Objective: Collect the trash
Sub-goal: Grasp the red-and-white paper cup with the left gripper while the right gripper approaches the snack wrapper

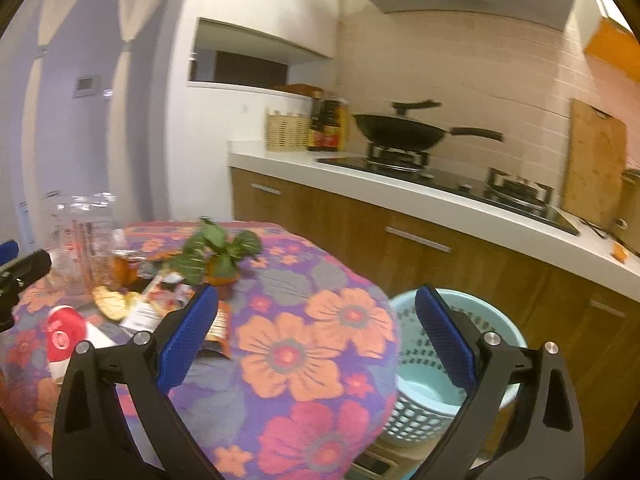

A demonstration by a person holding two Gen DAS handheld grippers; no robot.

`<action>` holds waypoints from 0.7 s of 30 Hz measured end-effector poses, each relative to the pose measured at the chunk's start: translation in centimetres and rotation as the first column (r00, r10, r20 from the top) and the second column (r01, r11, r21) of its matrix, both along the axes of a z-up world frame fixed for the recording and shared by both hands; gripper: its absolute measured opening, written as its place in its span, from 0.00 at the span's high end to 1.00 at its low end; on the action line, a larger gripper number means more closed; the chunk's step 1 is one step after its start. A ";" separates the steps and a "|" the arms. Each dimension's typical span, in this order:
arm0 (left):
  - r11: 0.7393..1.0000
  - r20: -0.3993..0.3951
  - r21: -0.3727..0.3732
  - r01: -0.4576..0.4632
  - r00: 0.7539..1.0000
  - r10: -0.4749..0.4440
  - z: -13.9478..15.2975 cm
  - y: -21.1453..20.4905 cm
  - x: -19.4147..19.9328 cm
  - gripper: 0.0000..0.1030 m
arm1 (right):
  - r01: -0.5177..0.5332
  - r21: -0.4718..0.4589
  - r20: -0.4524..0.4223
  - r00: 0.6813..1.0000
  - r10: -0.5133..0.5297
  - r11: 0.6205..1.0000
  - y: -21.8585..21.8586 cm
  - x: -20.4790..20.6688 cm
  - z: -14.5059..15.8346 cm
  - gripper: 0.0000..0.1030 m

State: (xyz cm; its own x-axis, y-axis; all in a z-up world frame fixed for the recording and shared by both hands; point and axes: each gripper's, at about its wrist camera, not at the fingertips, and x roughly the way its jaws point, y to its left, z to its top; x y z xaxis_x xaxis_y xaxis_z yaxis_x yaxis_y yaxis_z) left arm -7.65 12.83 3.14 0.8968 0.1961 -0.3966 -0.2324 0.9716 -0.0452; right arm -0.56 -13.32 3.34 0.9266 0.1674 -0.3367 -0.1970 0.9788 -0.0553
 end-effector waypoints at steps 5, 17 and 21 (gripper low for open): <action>0.988 -0.144 -0.141 -0.063 0.989 0.042 -2.4 5.8 0.0 0.09 | -0.074 -0.015 0.012 0.997 0.074 0.997 2.2 -0.2 0.4 0.10; 0.944 -0.350 -0.329 -0.005 0.929 -0.117 -7.7 6.4 3.1 0.21 | -0.142 -0.062 -0.042 0.989 0.139 0.988 4.8 1.0 -0.8 0.10; 0.955 -0.375 -0.297 -0.013 0.921 -0.104 -8.1 4.9 3.4 0.24 | -0.149 -0.052 -0.078 0.986 0.144 0.988 4.7 1.9 -1.4 0.10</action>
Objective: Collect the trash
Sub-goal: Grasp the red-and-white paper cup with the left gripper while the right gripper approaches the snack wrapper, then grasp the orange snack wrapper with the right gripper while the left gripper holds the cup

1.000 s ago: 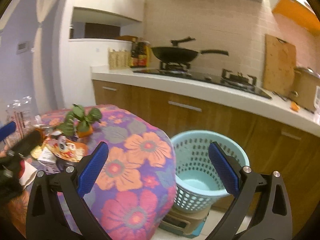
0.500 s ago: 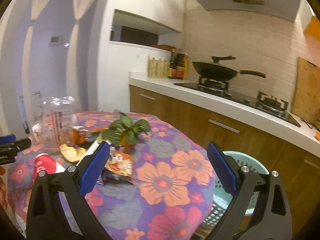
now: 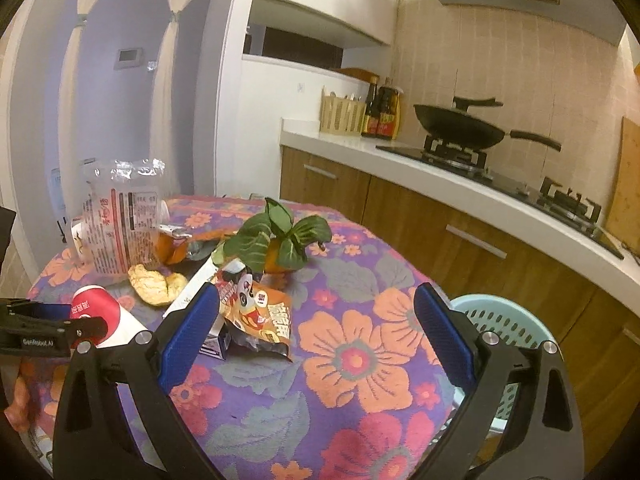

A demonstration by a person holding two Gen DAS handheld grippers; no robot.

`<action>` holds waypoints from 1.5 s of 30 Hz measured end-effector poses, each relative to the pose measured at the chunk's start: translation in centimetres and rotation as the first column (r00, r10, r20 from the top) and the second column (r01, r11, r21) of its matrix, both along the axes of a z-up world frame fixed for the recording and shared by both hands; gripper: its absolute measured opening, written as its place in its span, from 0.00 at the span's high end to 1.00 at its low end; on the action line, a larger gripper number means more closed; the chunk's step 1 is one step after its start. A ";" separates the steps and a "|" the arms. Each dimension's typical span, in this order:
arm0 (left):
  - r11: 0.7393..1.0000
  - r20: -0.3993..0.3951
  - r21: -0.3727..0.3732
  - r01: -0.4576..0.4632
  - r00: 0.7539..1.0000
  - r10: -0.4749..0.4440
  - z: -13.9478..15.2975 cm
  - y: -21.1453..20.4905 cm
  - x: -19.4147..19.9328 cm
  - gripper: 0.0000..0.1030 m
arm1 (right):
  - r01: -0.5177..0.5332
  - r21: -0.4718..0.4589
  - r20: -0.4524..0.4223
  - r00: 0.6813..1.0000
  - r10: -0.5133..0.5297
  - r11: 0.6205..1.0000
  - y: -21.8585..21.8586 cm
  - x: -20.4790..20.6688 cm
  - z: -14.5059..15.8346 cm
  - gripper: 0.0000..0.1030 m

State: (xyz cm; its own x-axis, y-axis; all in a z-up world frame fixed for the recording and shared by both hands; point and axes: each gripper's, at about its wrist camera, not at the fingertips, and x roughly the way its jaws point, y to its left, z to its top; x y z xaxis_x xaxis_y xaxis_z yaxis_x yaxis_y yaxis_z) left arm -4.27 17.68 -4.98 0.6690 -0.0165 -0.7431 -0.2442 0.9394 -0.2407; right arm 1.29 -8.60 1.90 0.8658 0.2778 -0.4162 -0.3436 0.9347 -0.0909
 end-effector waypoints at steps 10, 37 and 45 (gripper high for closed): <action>0.999 -0.028 0.034 0.019 0.999 -0.018 -0.1 -3.3 0.2 0.45 | -0.073 0.026 -0.039 0.997 0.073 0.997 0.0 1.2 -0.4 0.10; 0.992 0.248 -0.094 0.079 0.967 -0.054 6.2 -5.3 -1.7 0.82 | -0.220 0.010 -0.234 0.948 0.216 0.975 3.7 5.2 -2.6 0.87; 0.987 0.271 -0.078 0.139 0.956 -0.113 7.9 -8.8 0.5 0.82 | -0.178 0.075 -0.207 0.960 0.190 0.981 -1.6 5.1 -0.7 0.90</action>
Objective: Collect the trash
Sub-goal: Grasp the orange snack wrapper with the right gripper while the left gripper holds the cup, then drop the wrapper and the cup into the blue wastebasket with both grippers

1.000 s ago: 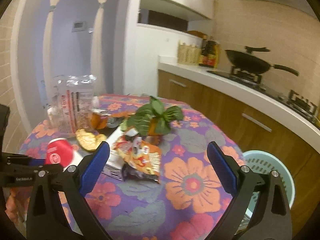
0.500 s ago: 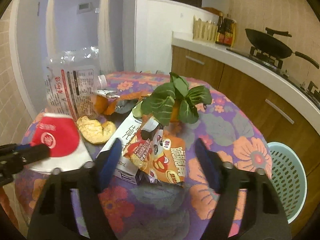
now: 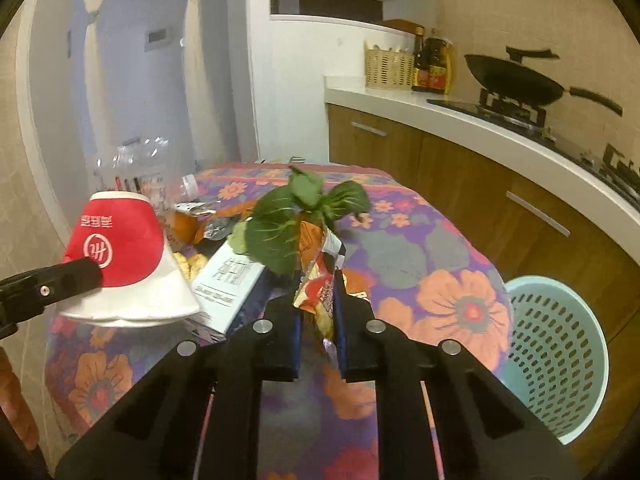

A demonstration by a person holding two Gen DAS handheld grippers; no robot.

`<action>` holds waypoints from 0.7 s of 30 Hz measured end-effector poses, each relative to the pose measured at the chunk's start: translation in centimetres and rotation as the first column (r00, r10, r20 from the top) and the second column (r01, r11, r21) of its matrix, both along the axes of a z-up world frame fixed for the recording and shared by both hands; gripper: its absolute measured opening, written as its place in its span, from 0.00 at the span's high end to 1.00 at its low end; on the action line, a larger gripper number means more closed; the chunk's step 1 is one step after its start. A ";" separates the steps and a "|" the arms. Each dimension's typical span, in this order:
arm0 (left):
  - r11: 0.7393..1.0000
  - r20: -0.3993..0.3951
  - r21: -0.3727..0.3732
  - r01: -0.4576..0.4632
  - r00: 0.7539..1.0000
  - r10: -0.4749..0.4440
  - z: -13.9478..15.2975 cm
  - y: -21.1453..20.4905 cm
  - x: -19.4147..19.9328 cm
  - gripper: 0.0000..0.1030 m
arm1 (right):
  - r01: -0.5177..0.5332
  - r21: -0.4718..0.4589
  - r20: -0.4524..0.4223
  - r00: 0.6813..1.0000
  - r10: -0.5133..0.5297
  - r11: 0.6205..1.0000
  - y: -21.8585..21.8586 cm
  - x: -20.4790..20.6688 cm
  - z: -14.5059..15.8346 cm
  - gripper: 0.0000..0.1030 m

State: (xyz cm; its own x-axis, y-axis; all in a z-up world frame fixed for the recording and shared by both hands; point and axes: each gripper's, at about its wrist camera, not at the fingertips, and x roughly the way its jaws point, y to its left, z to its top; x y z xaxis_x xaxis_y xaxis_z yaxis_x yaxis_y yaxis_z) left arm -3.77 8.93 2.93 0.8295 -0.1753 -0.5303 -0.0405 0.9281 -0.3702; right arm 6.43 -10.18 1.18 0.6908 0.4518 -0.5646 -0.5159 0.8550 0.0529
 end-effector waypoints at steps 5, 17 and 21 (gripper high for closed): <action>0.998 0.020 0.011 0.056 0.998 -0.056 0.9 -2.7 1.7 0.82 | 0.075 0.056 -0.004 0.997 -0.075 0.996 -5.0 0.4 1.2 0.90; 0.959 -0.006 0.083 0.270 0.963 -0.270 1.2 -14.5 9.4 0.81 | 0.339 0.094 -0.060 0.941 -0.334 0.936 -18.8 2.3 -0.5 0.90; 0.931 -0.042 0.111 0.347 0.938 -0.344 0.4 -19.3 12.6 0.81 | 0.402 0.110 -0.137 0.912 -0.386 0.909 -22.6 3.7 -2.8 0.90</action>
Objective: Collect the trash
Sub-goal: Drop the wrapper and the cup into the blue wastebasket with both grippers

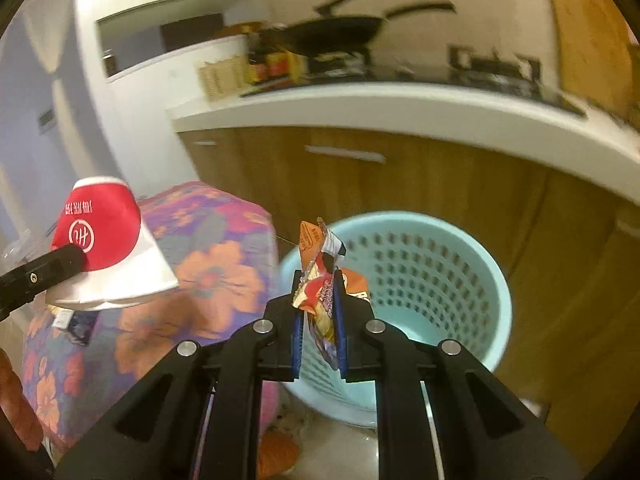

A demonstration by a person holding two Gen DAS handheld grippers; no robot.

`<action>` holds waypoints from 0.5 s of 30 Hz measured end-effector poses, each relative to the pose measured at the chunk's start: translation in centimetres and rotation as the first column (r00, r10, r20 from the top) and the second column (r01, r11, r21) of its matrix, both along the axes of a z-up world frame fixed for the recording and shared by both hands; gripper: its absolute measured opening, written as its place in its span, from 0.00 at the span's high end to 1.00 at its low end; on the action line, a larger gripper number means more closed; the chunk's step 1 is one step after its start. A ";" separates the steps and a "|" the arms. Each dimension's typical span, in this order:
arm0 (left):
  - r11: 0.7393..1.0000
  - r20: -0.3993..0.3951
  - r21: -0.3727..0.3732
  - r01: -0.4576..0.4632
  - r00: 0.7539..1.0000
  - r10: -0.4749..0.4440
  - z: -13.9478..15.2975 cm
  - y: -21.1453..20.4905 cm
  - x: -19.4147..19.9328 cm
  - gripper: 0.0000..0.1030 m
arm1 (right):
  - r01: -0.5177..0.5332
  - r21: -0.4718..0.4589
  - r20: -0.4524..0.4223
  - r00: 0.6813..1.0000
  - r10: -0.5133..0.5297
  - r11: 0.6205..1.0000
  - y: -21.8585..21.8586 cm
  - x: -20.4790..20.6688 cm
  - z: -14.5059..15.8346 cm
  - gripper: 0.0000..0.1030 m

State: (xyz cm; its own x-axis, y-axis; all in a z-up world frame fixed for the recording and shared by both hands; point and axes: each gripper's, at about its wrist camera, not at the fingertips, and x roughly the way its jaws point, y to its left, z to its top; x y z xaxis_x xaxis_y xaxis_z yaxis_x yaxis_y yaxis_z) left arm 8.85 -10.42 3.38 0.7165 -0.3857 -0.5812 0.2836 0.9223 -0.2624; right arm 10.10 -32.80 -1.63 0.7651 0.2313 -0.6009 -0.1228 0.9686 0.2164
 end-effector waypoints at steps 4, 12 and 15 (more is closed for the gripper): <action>0.998 -0.025 0.034 0.046 0.999 -0.045 -1.0 -3.8 2.5 0.81 | 0.039 0.024 -0.068 0.997 -0.037 0.999 -2.5 1.3 -2.4 0.89; 0.995 -0.106 0.075 0.068 0.993 -0.060 -3.8 -7.1 6.1 0.81 | 0.034 0.111 -0.180 0.984 -0.014 0.993 -4.8 3.2 -5.8 0.79; 0.994 -0.139 0.079 0.072 0.988 -0.061 -4.8 -7.6 7.2 0.81 | 0.043 0.132 -0.185 0.982 -0.018 0.990 -5.4 3.2 -6.2 0.50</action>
